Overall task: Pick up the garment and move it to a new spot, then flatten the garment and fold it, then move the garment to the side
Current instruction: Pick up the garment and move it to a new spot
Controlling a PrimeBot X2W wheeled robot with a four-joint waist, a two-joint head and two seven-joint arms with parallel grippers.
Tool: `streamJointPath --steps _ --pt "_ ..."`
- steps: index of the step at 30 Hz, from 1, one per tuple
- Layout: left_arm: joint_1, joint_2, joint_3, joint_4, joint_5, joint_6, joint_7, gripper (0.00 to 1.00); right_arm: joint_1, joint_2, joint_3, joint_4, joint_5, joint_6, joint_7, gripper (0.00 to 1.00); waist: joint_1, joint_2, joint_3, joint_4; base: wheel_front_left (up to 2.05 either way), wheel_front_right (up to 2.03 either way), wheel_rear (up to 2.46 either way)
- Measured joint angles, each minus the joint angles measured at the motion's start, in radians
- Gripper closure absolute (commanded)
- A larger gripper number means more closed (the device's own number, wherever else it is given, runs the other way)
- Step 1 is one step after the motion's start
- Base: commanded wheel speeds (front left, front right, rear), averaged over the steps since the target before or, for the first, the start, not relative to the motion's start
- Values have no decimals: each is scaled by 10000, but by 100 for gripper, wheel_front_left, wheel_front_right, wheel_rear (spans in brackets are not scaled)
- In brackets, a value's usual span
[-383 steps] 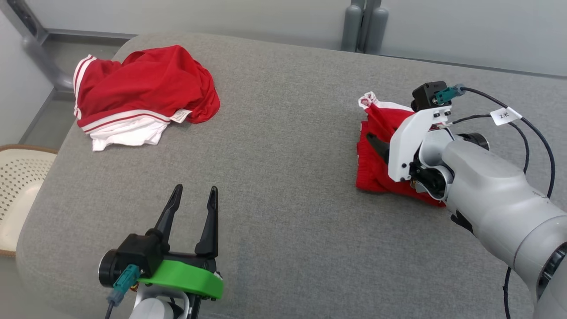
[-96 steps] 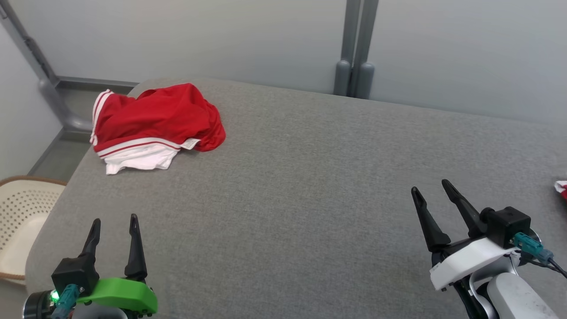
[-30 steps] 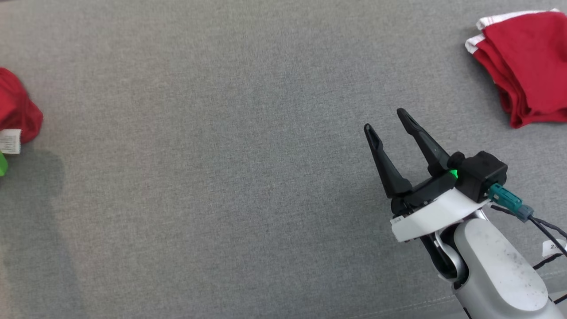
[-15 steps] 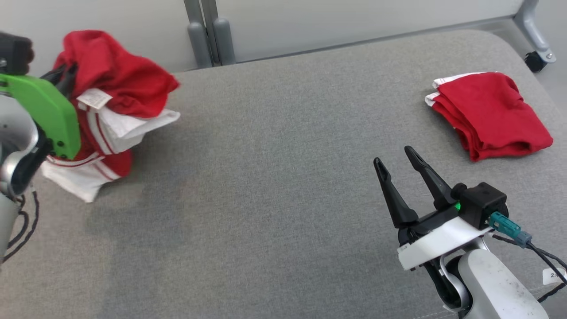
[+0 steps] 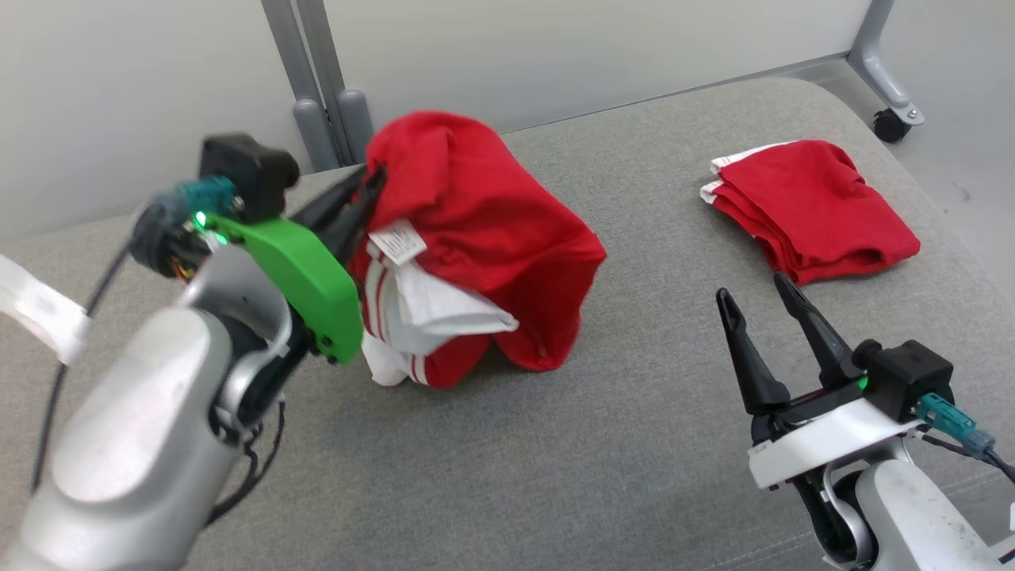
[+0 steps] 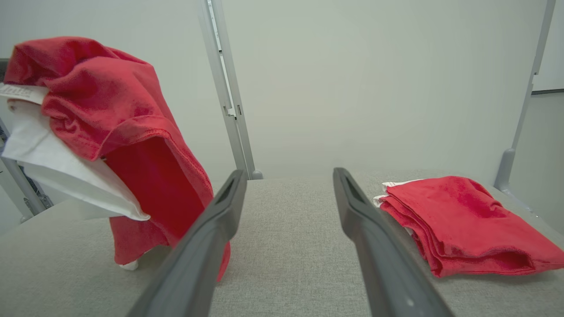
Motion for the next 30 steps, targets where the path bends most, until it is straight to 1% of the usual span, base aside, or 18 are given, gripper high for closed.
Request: streamJointPath --steps 2,3,4,5,7,8,9,10,12,15,18,22,24,26,30 --pt "474 -240 -288 403 431 242 -535 100 7 79 67 15 0 2 0 0 0 0 49 -30 0 0 0" --pt "694 -395 -360 757 629 405 -968 100 8 117 113 36 0 2 0 0 0 -1 75 -48 0 0 0" --pt "914 -698 -357 1162 598 514 -1398 100 7 146 138 67 2 2 0 0 0 0 100 -61 0 0 0" --pt "1109 -936 -483 1632 662 577 -1781 100 6 155 171 96 19 2 0 0 0 0 121 -69 0 0 0" --pt "1383 -1398 -836 2552 989 554 -2313 100 2 157 265 169 44 0 0 0 0 0 155 -71 0 0 0" --pt "1479 -1689 -991 3053 999 489 -2571 68 -1 146 307 217 61 2 0 0 0 -1 162 -59 0 0 0" --pt "1505 -1824 -1168 3434 1097 428 -2692 31 -12 138 351 240 73 2 0 0 0 -1 163 -52 0 0 0" --pt "1515 -1973 -1323 3877 1181 318 -2857 0 -22 119 418 284 75 2 0 0 0 -1 161 -45 0 0 0" --pt "1523 -2278 -1383 4498 1135 132 -3231 0 -38 100 464 345 88 0 0 0 0 -1 144 -27 0 0 0" --pt "1506 -2468 -1390 4972 1135 -27 -3718 0 -51 29 472 430 105 2 0 0 0 -1 105 58 0 0 0" --pt "1448 -2401 -1346 5076 1151 -69 -4188 0 -35 10 456 474 138 0 0 0 0 -1 41 183 0 0 0" --pt "1441 -2196 -1185 4460 1181 -21 -4625 0 41 4 309 472 146 2 0 0 0 -1 -109 378 0 0 0" --pt "1501 -2002 -1049 3954 1183 182 -4734 0 120 -12 228 443 144 0 0 0 0 -1 -199 480 0 0 0" --pt "1686 -1741 -811 3365 1175 481 -4817 0 226 -21 150 414 140 2 0 0 0 -1 -284 595 0 0 0" --pt "2469 -968 -105 2096 1068 1313 -4997 0 314 -17 -50 309 96 2 0 0 0 -1 -437 839 0 0 0"
